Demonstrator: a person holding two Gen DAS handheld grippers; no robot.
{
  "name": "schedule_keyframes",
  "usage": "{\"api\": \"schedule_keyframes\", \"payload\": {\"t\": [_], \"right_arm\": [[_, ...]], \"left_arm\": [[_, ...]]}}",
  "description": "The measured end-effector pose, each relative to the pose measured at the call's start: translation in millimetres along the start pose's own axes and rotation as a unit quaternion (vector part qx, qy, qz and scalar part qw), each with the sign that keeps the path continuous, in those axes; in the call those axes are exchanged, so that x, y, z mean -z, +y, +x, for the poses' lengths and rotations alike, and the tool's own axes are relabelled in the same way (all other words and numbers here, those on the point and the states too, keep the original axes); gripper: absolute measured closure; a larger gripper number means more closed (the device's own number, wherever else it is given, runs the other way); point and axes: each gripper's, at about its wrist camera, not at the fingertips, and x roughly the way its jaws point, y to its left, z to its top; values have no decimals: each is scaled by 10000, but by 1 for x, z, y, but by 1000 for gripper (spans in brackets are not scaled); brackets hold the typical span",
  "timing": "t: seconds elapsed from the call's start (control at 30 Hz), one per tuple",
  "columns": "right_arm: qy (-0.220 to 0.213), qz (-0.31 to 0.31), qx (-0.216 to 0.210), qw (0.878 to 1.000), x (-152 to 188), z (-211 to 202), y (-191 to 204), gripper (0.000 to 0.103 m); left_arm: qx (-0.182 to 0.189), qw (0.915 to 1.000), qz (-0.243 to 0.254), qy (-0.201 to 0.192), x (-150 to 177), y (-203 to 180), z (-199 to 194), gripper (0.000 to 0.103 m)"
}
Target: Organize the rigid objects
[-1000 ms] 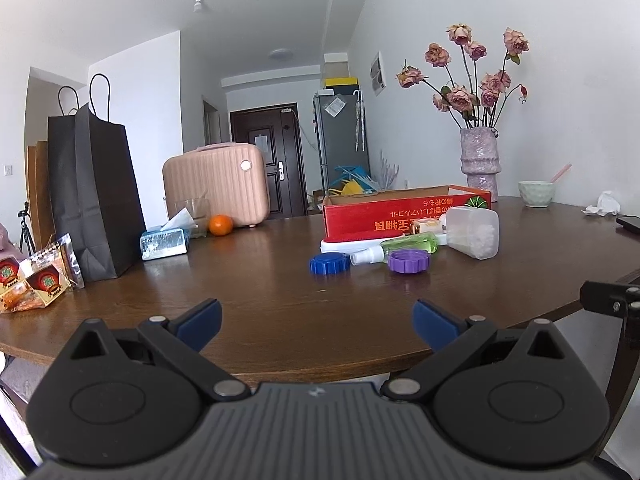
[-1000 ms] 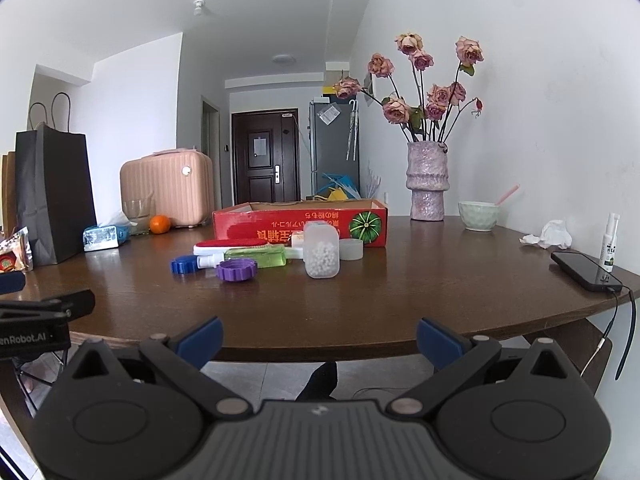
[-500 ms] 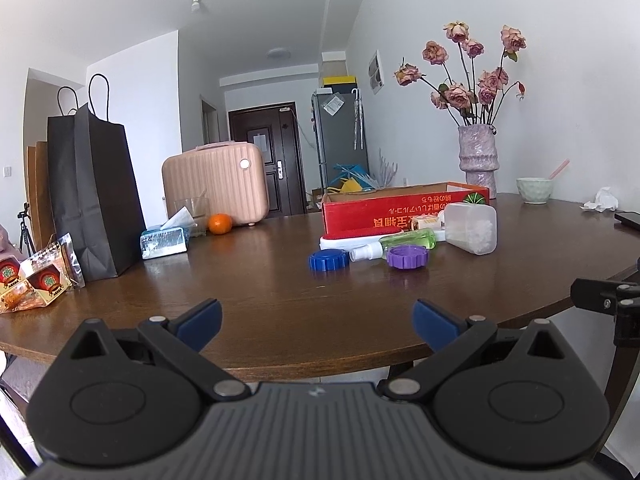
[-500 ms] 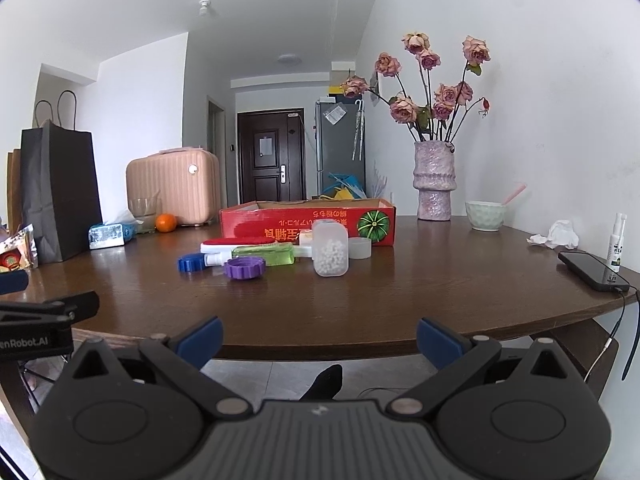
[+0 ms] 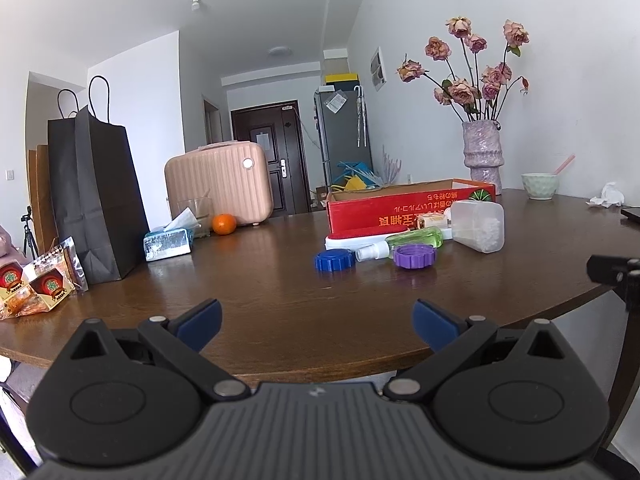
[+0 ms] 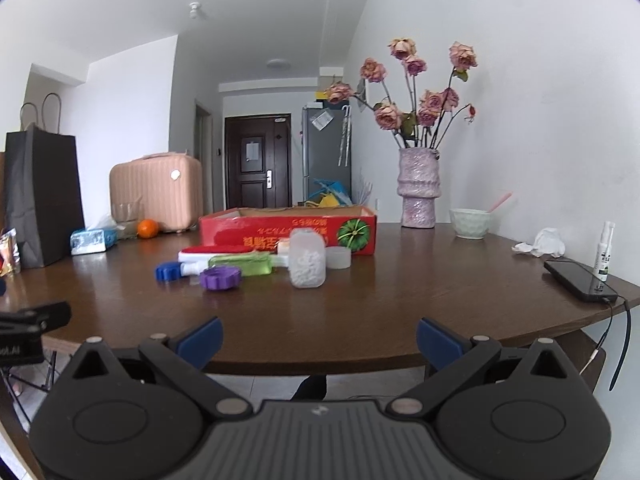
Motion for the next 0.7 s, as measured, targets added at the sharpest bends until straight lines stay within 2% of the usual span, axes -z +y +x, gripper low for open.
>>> {"api": "schedule_keyframes", "payload": {"t": [0.17,0.27,0.4,0.47,0.53,0.63,0.7], "right_arm": [[-99,-333,-3,9994,-15,20,-3,0],[-4,-329,-197,9993,-27,39,-5,0],[429,15,-705,9966,-43,76,-8,1],[753,238,-939,9924,-48,100,-9,6],[1073,354,-1203,9863,-52,126,-6,15],[1297,237,-1537,9793,-56,159,9,16],[1439,61,-1729,9743,-57,180,25,17]], "left_arm": [[179,9998,0,127,-15,4,29,0],[364,9989,-204,226,-28,10,52,0],[538,9958,-280,688,-44,18,96,0],[646,9941,-180,855,-51,22,119,0],[797,9926,-10,916,-59,25,141,0],[1080,9889,281,981,-65,30,174,0],[1168,9848,345,1238,-67,35,197,6]]}}
